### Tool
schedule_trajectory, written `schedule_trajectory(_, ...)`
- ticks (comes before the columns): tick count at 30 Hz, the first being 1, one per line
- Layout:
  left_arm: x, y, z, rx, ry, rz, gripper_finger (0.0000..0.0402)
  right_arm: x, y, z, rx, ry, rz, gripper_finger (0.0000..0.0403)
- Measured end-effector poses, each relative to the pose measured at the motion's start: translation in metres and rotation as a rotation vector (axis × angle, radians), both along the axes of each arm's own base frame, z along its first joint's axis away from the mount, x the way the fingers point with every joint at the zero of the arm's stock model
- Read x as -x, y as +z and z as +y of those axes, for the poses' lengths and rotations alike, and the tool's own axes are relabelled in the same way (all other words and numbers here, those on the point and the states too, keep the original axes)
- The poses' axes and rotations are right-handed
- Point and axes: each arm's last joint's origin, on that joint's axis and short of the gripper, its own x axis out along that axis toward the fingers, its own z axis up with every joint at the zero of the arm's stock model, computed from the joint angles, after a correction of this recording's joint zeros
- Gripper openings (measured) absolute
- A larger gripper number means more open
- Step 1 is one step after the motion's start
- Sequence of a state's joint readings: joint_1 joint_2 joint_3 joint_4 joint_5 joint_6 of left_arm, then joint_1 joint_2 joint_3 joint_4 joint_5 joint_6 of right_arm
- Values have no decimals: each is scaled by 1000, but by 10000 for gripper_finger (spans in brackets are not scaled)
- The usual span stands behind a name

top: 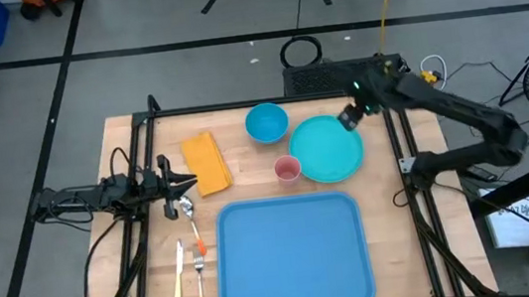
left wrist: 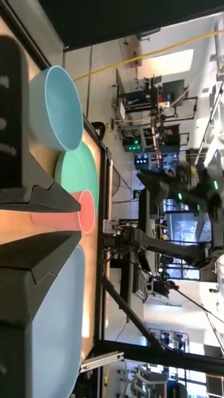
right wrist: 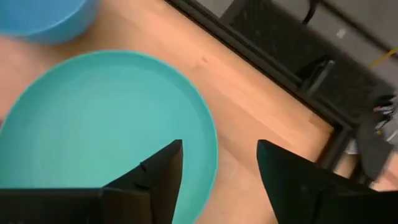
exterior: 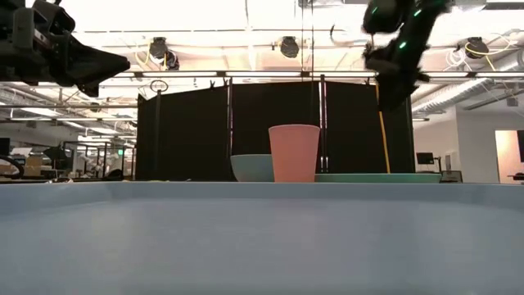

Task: Set up tray
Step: Put the blue plate on the right of the blue serving tray

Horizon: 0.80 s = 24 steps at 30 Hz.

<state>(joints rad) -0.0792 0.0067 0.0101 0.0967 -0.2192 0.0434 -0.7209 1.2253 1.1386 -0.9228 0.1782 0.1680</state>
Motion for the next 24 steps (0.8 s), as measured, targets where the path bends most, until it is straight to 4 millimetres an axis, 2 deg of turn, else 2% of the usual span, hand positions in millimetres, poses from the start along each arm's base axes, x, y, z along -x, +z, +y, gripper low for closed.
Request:
schedule_trajectory(4,0,0,0,-5,-1,1,63,-1,-31,-40,-169,-16,45,207)
schedule_trajectory(10,0,0,0,-4,-1,1,63,0,-70,-72,-265,-22,136,207)
schedule_trajectory(15,0,0,0,-4,0,1,63,-9,-87,-84,-286,19,103,210)
schedule_trajectory(24,0,-2,0,23,-3,16,63,-19,-107,-87,-337,76,123,215)
